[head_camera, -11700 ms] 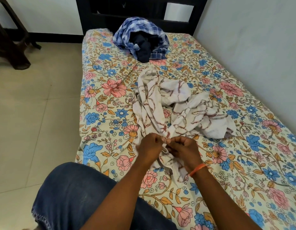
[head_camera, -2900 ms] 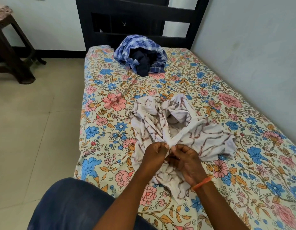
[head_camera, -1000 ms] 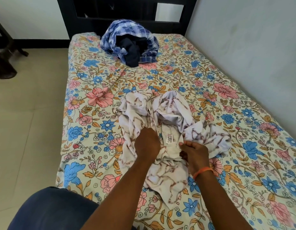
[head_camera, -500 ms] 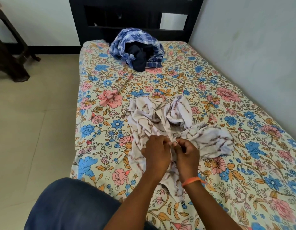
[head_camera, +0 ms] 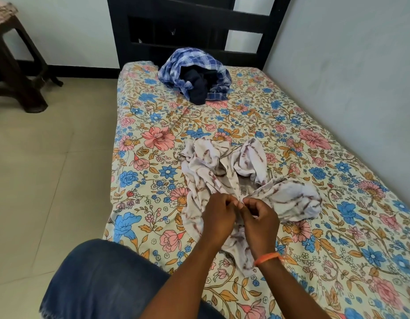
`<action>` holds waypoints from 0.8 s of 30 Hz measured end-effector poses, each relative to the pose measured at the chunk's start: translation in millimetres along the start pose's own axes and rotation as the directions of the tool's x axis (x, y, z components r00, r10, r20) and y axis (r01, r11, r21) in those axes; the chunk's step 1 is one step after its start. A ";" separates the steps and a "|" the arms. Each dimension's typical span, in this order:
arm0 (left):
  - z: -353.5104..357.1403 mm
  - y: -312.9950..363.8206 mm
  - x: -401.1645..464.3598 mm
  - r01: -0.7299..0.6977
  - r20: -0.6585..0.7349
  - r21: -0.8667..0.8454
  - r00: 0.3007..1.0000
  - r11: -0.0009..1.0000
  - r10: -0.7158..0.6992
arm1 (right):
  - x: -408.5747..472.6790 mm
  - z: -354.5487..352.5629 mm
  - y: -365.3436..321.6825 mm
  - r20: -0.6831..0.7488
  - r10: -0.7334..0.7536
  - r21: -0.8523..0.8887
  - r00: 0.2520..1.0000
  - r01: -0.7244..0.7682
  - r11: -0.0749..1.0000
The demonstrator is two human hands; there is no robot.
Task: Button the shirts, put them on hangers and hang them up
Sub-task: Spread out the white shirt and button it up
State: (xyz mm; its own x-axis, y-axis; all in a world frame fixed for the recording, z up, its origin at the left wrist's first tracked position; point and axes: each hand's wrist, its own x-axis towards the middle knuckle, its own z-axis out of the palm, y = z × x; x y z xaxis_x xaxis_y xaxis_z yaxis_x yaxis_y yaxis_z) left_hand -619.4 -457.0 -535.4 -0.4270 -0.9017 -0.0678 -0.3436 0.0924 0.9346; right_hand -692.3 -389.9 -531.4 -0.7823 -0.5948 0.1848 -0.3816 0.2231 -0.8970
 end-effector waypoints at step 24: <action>-4.6 0.7 4.1 0.154 0.052 -0.189 0.988 0.970 -0.147 | 5.2 -13.6 -4.1 0.046 0.076 0.230 0.996 -0.085 0.970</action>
State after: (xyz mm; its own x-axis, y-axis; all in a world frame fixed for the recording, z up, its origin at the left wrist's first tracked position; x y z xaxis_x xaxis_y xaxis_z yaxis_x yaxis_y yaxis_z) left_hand -617.5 -462.6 -533.4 -0.4150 -0.8822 -0.2227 -0.2409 -0.1294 0.9619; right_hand -701.4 -383.5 -521.3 -0.7855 -0.6112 0.0971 -0.1905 0.0894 -0.9776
